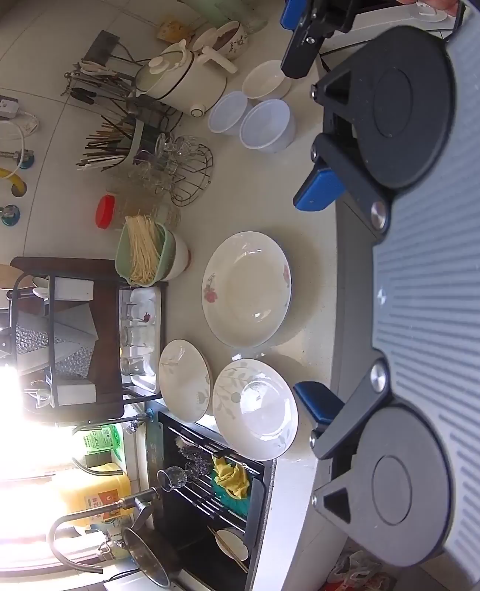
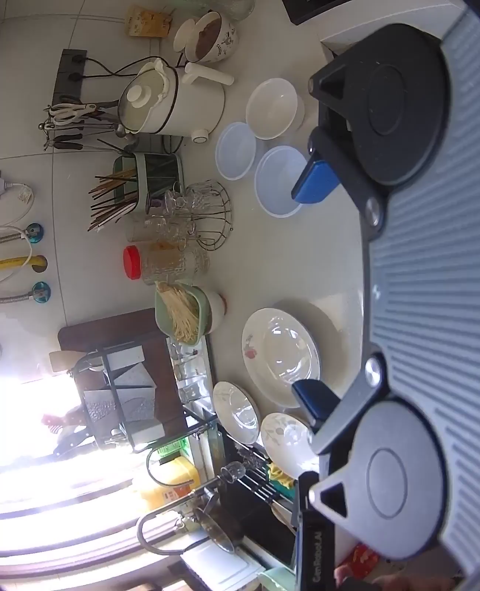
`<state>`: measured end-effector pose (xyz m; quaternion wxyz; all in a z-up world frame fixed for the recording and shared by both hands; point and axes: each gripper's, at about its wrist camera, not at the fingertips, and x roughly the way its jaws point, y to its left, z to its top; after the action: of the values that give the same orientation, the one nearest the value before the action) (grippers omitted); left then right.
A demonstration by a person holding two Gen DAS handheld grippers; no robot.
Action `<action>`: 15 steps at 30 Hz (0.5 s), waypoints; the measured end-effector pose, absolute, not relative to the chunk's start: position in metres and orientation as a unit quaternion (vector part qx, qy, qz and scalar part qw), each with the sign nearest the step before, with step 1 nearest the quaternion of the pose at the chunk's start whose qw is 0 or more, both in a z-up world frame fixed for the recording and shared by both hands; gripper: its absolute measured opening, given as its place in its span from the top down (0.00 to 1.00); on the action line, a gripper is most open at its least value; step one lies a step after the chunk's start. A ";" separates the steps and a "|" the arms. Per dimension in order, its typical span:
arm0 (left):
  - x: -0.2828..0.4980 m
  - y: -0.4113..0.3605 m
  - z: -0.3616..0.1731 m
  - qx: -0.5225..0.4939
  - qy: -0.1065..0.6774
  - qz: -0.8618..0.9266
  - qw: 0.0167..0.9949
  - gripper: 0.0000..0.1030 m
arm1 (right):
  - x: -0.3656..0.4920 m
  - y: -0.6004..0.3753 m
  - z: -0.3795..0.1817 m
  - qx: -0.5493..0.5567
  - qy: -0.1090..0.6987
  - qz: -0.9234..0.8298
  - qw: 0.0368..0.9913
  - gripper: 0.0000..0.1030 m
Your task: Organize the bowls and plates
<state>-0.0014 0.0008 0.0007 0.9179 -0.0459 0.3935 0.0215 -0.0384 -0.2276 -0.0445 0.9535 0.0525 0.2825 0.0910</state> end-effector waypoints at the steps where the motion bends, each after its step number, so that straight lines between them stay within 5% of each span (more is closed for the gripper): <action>1: -0.002 0.001 0.001 -0.046 0.393 0.022 0.918 0.03 | -0.037 -0.229 -0.044 0.051 0.282 0.092 0.954 0.00; 15: 0.004 0.002 0.005 -0.044 0.398 0.011 0.916 0.03 | -0.032 -0.230 -0.043 0.059 0.277 0.097 0.954 0.00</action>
<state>0.0045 0.0018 0.0047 0.9162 -0.0442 0.3982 0.0107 -0.0315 -0.2300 -0.0432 0.9540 0.0591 0.2775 0.0965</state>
